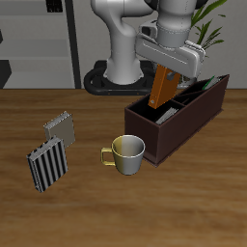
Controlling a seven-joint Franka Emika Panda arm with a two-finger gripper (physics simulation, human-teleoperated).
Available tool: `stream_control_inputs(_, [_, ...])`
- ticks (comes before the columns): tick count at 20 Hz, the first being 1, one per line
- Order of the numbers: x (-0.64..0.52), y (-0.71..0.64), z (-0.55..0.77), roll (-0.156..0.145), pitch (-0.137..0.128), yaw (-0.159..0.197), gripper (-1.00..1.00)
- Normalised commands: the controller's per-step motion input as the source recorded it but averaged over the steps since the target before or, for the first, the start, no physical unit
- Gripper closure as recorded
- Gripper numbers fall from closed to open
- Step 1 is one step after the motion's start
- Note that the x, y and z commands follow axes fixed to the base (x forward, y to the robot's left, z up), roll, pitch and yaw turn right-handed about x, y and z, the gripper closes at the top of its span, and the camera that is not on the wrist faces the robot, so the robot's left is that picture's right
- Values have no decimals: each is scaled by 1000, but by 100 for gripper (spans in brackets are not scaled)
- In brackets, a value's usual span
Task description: Place the green book into the left desk caddy's left compartment and place the black book into the left desk caddy's right compartment and place the orange book into the left desk caddy's right compartment
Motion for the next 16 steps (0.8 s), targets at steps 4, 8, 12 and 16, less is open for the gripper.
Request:
stream_control_inputs(4, [79,-99,-117,-8,16,-11,100])
stream_control_inputs(8, [96,-72,-127,-7,21,4,100])
stream_control_inputs(12, [18,-42,-160,-1,32,-11,100])
stream_control_inputs(16, [-4,36,-223,3,18,12,100])
